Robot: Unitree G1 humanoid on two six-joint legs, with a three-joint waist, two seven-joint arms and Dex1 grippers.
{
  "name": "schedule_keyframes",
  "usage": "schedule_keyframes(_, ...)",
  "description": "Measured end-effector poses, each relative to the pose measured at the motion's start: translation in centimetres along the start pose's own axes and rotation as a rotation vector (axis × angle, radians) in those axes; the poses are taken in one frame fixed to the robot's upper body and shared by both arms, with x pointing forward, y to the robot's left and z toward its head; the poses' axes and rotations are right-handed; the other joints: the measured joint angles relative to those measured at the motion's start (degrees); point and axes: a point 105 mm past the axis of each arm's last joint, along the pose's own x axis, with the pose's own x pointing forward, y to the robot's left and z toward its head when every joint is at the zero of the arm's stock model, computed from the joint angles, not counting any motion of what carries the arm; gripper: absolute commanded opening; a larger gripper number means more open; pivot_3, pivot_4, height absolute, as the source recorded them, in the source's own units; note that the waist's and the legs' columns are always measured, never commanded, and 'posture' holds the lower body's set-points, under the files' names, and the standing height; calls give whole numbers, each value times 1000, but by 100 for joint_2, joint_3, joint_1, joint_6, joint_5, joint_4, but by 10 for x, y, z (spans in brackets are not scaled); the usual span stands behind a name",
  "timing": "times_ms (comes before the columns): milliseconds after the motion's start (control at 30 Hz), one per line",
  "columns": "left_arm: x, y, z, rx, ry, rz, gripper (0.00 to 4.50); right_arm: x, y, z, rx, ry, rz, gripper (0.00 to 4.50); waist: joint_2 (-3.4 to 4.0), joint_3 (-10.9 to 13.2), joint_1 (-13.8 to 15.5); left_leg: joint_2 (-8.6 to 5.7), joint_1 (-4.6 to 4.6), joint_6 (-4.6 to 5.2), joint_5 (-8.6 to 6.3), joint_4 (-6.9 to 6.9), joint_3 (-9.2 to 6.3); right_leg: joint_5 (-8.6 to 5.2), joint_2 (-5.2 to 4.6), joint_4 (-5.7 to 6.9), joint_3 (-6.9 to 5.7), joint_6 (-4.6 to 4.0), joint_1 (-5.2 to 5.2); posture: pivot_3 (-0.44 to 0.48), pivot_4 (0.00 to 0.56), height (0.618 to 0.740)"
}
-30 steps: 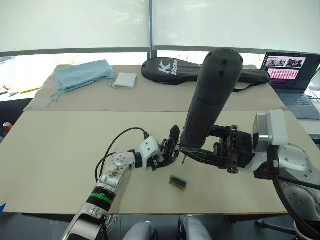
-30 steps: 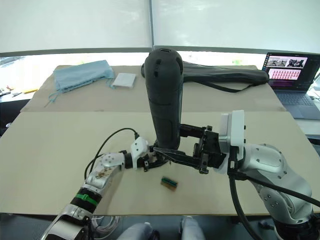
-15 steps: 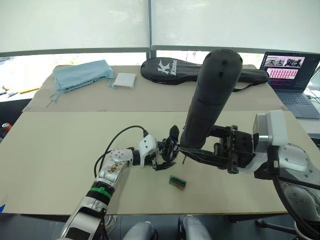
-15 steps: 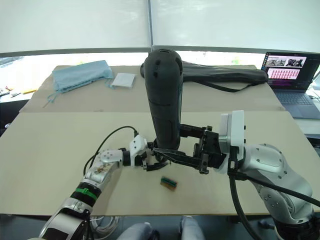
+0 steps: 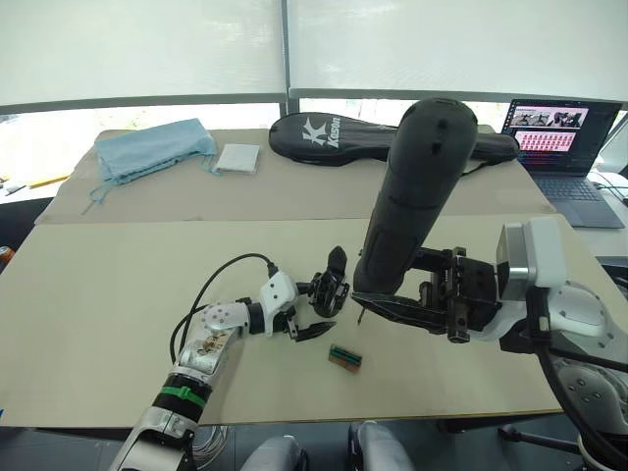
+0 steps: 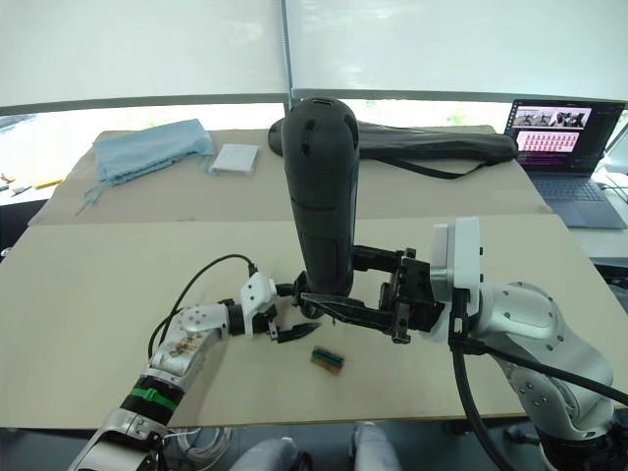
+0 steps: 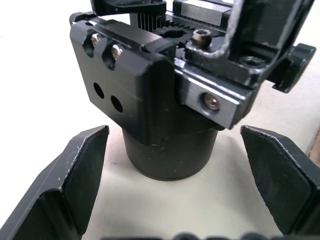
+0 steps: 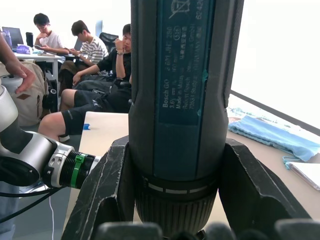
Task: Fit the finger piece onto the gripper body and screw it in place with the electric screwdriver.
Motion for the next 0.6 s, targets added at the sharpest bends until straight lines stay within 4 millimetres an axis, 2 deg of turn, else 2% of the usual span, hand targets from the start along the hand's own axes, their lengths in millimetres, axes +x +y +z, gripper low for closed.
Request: schedule_keyframes(600, 17, -1, 3, -20, -5, -9, 4440, 1, 0, 0, -2, -1, 6, 1906, 0, 0, 179, -5, -1, 0, 0, 5, 0, 2, -4, -1, -1, 3, 6, 0, 150, 740)
